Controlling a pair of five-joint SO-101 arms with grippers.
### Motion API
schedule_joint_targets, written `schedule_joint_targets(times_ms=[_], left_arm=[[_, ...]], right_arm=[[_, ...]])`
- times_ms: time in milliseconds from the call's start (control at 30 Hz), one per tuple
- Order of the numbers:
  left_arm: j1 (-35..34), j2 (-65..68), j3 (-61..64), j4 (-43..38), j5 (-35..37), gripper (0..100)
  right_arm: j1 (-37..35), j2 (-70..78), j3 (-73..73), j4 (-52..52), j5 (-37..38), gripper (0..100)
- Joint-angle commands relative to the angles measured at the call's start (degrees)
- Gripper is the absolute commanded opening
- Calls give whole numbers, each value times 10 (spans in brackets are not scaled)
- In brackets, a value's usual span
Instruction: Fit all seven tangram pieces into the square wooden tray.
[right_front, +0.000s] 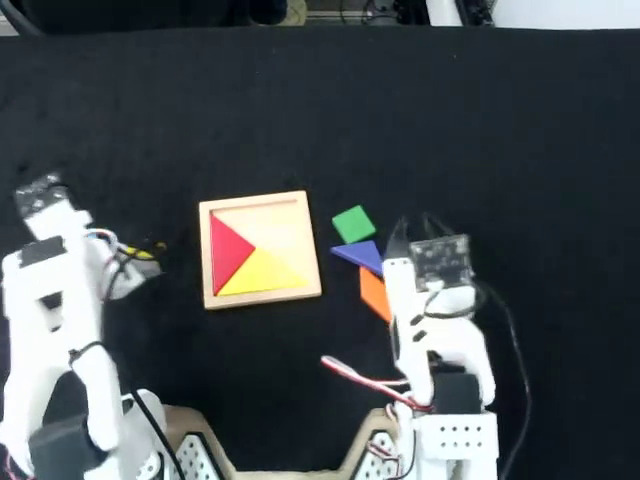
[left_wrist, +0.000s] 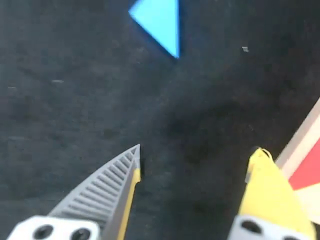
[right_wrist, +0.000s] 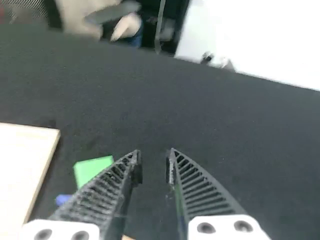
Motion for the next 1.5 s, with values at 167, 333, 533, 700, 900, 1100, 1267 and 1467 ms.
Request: schedule_joint_targets(times_ms=[167,333,533,700,900,1100,1267,1467], left_arm=[[27,22,48,-105,26,328],[-26,-45,50,-105,25,328],[-56,-68,-3,-115,-36,328],[-55,33,-166,9,-231,328],[-109,249,-353,58,-231,328],[-132,421,-532,43,-571,328],[-146,526,-645,45,-701,328],[-128,585,-675,41,-768,328]], right_arm=[[-15,40,-124,103,9,96],[-47,186,-194,104,7,96],[-45,390,-189,-25,8,96],[-44,435,-155,-112,12,96],[-44,412,-137,-120,12,96],[-44,385,-104,-142,13,96],[-44,364,-75,-182,13,96],[-45,356,-73,-179,13,96]])
